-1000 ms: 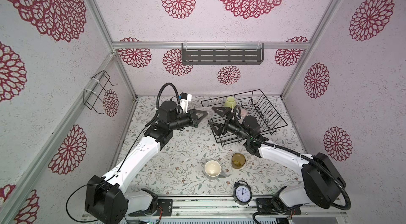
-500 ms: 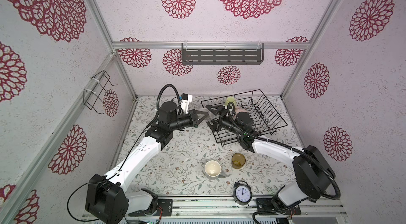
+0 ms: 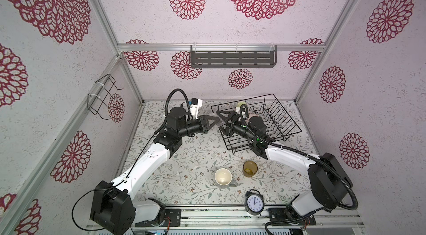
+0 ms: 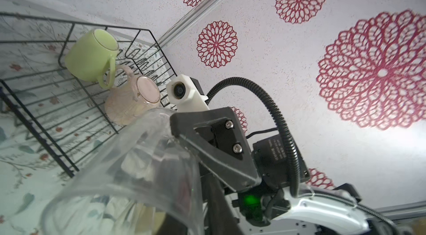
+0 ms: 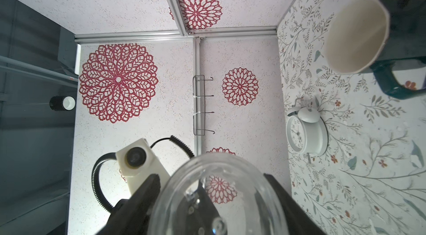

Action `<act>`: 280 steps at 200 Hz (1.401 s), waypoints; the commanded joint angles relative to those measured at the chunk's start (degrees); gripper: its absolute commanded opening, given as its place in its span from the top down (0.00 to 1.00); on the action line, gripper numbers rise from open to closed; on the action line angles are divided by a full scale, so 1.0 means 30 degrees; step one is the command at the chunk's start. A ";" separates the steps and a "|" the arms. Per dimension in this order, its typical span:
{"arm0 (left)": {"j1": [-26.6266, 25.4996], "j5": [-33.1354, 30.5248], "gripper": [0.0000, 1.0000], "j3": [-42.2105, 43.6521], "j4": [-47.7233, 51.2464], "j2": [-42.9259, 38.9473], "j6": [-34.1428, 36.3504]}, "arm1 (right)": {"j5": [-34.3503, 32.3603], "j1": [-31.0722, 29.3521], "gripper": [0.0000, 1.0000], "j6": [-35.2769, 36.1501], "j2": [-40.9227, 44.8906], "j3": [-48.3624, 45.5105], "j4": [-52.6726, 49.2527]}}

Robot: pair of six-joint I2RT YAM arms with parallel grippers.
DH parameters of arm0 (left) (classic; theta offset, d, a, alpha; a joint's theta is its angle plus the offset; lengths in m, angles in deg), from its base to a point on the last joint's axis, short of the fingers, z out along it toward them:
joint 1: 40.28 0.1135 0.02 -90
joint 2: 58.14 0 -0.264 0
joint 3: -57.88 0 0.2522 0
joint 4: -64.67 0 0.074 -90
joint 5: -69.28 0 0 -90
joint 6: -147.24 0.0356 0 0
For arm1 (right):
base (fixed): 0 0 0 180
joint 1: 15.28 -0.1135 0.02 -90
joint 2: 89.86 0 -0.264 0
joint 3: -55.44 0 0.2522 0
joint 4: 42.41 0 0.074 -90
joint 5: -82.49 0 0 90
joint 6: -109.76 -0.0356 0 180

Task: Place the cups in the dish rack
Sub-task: 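Grasp the clear glass with the right gripper beside the left gripper, then open the left gripper and carry the glass over the rack with the right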

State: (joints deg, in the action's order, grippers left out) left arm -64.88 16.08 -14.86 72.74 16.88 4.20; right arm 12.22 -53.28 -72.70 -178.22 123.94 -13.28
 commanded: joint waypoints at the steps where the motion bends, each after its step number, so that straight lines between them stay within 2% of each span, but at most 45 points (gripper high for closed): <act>1: 0.0167 -0.0067 0.66 0.0344 -0.0504 -0.0046 0.0125 | 0.0105 0.0283 0.35 0.1983 0.0887 0.0380 -0.0118; 25: 0.0304 -0.0114 0.59 0.0500 -0.0367 -0.0047 0.0079 | -0.0438 0.1026 0.35 0.4806 0.1102 0.0231 -0.1877; 80: 0.0407 -0.0670 0.55 0.0241 0.2338 -0.0639 0.1369 | -0.5801 0.2104 0.35 1.5360 0.2810 0.0538 -1.0416; 119: 0.0542 -0.1952 0.54 0.0617 0.3505 -0.1475 0.2210 | -0.9199 0.2200 0.35 2.0274 0.4083 -0.0231 -1.3166; 154: 0.0572 -0.1973 0.53 0.0674 0.3538 -0.1282 0.2166 | -1.0893 0.2568 0.38 2.2302 0.4461 -0.0728 -1.4209; 184: 0.0554 -0.1528 0.52 0.0289 0.4005 -0.1043 0.2032 | -1.1986 0.3046 0.39 2.3168 0.4396 -0.1324 -1.4288; 206: 0.0580 -0.2025 0.52 0.0496 0.4167 -0.1261 0.2236 | -1.2728 0.3454 0.40 2.3935 0.4316 -0.1605 -1.4153; 280: 0.0554 -0.2158 0.52 0.0094 0.5255 -0.1446 0.2464 | -1.3041 0.4755 0.45 2.4734 0.2915 -0.2206 -1.2041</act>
State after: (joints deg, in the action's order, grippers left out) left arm -63.61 9.63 -13.46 87.03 13.21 10.43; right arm -24.35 -39.55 -0.75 -168.38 117.69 -54.22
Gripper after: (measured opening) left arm 0.483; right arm 0.672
